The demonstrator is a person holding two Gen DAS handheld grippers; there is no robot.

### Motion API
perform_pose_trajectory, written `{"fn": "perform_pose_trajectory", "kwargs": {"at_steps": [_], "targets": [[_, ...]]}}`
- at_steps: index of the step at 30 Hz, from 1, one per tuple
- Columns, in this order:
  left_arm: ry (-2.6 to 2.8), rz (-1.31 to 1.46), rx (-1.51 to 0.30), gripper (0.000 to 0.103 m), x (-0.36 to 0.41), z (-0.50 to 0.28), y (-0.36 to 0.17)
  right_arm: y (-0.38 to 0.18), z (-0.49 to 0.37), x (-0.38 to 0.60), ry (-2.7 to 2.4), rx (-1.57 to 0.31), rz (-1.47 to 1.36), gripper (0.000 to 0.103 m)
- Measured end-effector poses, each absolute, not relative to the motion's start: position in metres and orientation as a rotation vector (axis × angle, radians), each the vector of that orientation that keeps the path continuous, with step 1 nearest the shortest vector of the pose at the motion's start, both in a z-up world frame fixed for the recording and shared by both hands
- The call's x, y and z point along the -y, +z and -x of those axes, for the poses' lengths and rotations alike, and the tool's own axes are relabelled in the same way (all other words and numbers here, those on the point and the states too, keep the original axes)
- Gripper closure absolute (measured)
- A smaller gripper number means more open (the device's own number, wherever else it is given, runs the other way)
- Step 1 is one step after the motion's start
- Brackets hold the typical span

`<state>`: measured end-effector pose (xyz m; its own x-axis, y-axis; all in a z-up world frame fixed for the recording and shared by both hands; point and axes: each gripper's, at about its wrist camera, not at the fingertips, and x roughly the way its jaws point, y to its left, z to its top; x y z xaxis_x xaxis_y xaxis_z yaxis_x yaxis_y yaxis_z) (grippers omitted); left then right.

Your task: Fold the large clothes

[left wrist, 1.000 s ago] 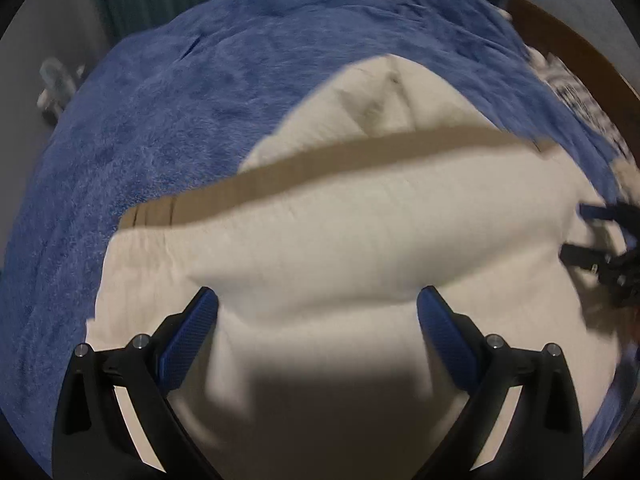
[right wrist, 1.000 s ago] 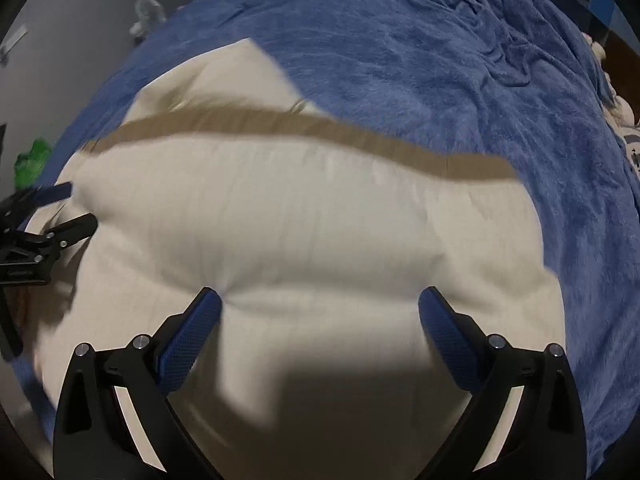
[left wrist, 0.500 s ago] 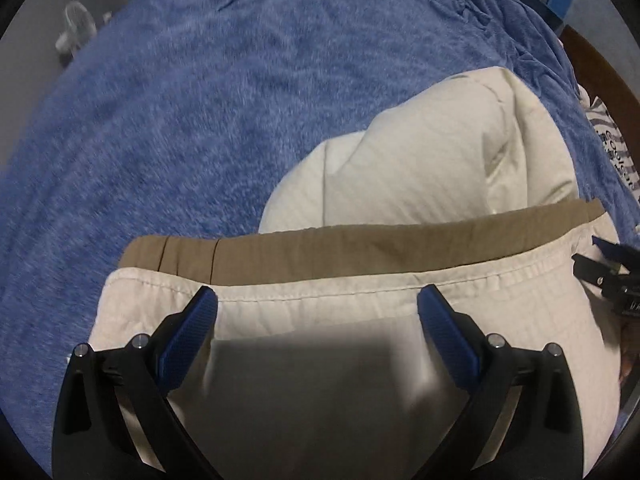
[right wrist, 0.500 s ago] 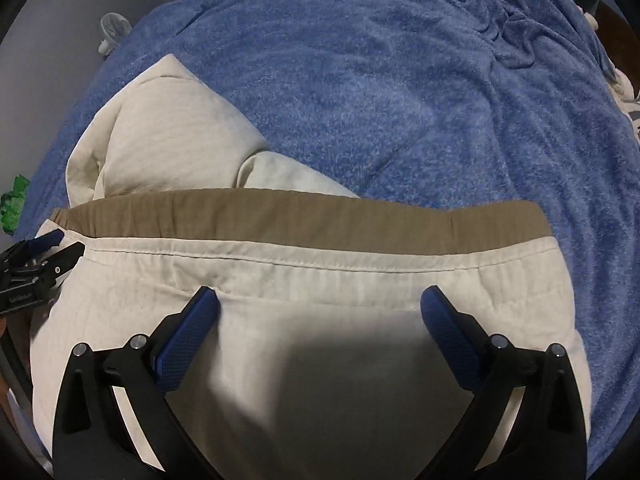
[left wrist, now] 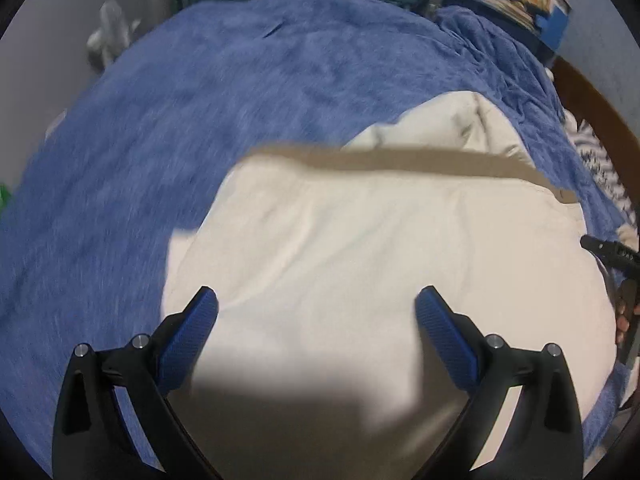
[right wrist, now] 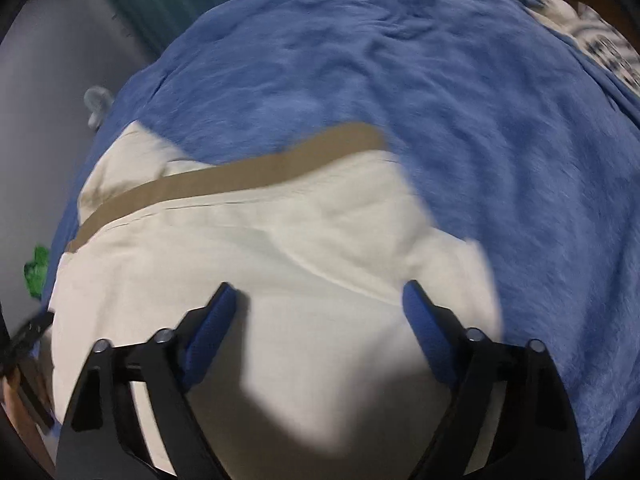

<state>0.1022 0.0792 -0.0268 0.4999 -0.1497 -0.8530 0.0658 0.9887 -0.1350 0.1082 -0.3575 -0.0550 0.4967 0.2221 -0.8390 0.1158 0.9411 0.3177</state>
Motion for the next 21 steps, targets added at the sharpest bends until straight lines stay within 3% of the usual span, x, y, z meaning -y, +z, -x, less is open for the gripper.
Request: {"fn": "perform_pose_trajectory", "kwargs": {"at_steps": [7,13,21], "targets": [[-0.052,0.132,-1.041,0.006,-0.106,-0.079,-0.04,-0.043,-0.079,0.352,-0.028,-1.039,-0.247,0.025],[-0.048,0.146,-1.037,0.006,-0.112,-0.072,-0.039,0.006,0.012,0.273,0.161,-0.863,0.032,0.015],[-0.036,0.125,-1.018,0.007,-0.118,-0.052,-0.029,-0.032,0.062,0.292,0.131,-0.985,0.011,0.011]]}}
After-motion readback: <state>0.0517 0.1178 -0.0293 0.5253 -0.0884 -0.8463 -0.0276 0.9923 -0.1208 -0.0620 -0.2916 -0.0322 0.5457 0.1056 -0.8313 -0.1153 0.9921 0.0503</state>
